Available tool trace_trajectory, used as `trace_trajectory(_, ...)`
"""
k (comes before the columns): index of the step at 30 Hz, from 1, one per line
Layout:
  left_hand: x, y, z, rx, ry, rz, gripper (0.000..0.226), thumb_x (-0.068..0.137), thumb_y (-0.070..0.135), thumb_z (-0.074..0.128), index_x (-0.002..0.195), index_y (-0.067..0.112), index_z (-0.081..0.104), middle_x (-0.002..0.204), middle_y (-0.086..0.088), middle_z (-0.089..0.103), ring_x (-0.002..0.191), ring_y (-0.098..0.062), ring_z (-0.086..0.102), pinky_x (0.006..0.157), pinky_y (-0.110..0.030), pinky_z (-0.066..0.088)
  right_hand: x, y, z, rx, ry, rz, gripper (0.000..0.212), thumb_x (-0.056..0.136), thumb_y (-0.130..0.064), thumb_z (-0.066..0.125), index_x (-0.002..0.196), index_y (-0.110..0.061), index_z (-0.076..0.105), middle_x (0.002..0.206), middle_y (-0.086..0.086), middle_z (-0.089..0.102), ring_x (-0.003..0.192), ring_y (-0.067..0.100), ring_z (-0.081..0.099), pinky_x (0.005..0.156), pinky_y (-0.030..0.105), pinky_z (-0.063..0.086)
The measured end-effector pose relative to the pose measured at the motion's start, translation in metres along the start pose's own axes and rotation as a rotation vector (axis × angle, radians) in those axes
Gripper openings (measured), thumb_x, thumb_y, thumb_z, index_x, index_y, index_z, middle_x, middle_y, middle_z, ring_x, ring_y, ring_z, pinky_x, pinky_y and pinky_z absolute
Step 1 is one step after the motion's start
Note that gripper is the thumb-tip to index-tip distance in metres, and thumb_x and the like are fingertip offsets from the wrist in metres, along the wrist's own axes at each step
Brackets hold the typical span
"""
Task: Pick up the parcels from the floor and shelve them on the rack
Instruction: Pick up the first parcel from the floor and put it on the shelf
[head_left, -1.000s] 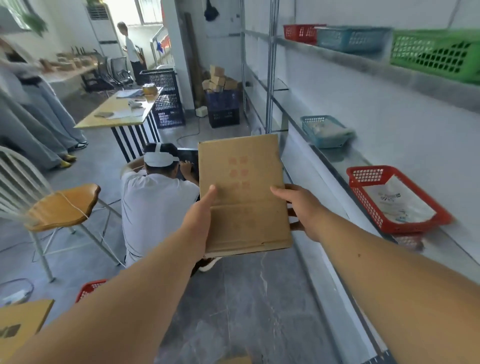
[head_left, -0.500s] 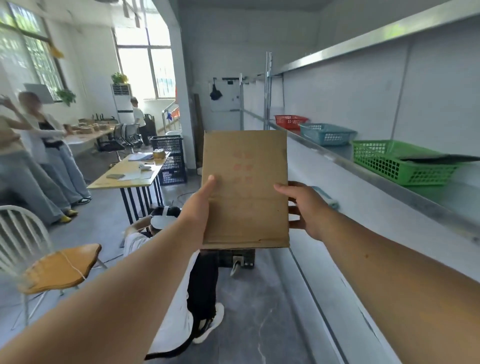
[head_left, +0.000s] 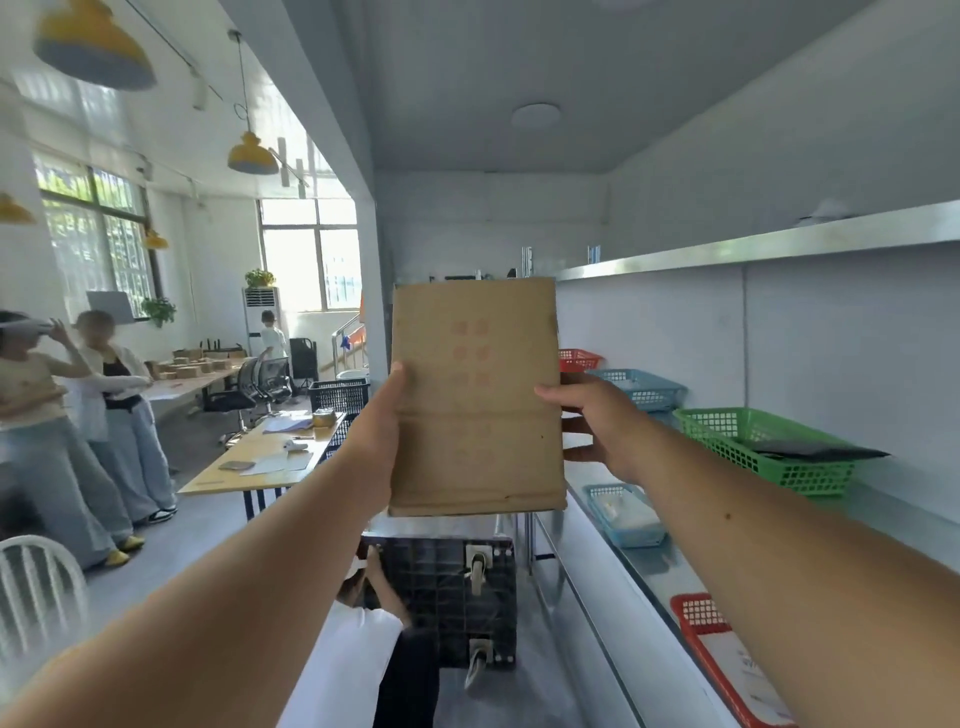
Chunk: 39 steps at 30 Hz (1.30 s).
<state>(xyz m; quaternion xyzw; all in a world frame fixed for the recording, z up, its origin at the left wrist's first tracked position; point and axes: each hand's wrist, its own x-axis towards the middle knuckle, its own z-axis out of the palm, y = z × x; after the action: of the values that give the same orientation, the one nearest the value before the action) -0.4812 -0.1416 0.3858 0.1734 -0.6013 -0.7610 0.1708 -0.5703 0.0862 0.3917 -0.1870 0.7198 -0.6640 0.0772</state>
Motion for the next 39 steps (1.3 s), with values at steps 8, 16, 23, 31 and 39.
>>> trace_trajectory(8, -0.027, 0.067, 0.006, -0.079, -0.022, 0.113, 0.053, 0.09, 0.08, 0.06, 0.103, 0.031, 0.076, 0.107, -0.001, 0.078, 0.102, -0.026, 0.074, 0.104, -0.054, 0.057, -0.008, -0.076, -0.003, 0.003, 0.006, -0.121, 0.053, 0.067, -0.04, 0.078, 0.119, -0.029, 0.075, 0.123, 0.003, 0.076, 0.116, 0.028, 0.068, 0.109, 0.056, 0.049)
trace_trajectory(16, -0.051, 0.109, 0.002, 0.049, -0.03, 0.265, 0.071, 0.099, 0.078, 0.044, 0.131, 0.021, 0.072, 0.127, 0.0, 0.076, 0.11, -0.023, 0.07, 0.116, -0.054, 0.049, -0.017, -0.122, -0.005, 0.002, -0.042, -0.158, 0.053, 0.071, -0.038, 0.081, 0.124, -0.033, 0.073, 0.128, 0.002, 0.075, 0.119, 0.033, 0.068, 0.095, 0.049, 0.06)
trace_trajectory(23, -0.06, 0.117, -0.003, 0.141, -0.002, 0.259, 0.074, 0.101, 0.076, 0.041, 0.124, 0.015, 0.077, 0.128, 0.0, 0.075, 0.125, -0.028, 0.066, 0.119, -0.055, 0.046, -0.018, -0.124, -0.006, 0.055, -0.048, -0.144, 0.032, 0.074, -0.048, 0.08, 0.102, -0.033, 0.082, 0.111, 0.0, 0.08, 0.102, 0.025, 0.074, 0.073, 0.043, 0.063)
trace_trajectory(31, -0.053, 0.109, -0.015, 0.133, -0.014, 0.223, 0.067, 0.103, 0.071, 0.043, 0.108, 0.014, 0.08, 0.107, -0.002, 0.077, 0.1, -0.028, 0.067, 0.111, -0.051, 0.05, -0.02, -0.114, -0.005, 0.136, -0.022, -0.046, 0.079, 0.08, -0.091, 0.045, 0.105, -0.023, 0.077, 0.089, 0.004, 0.081, 0.093, 0.031, 0.076, 0.094, 0.062, 0.058)
trace_trajectory(39, -0.05, 0.102, -0.02, 0.035, -0.047, 0.15, 0.039, 0.102, 0.05, 0.051, 0.091, 0.017, 0.069, 0.081, -0.001, 0.065, 0.072, -0.021, 0.058, 0.069, -0.033, 0.047, -0.029, -0.122, 0.003, 0.111, 0.07, -0.02, 0.086, 0.087, -0.088, 0.037, 0.108, -0.013, 0.074, 0.112, 0.011, 0.079, 0.111, 0.037, 0.072, 0.107, 0.062, 0.05)
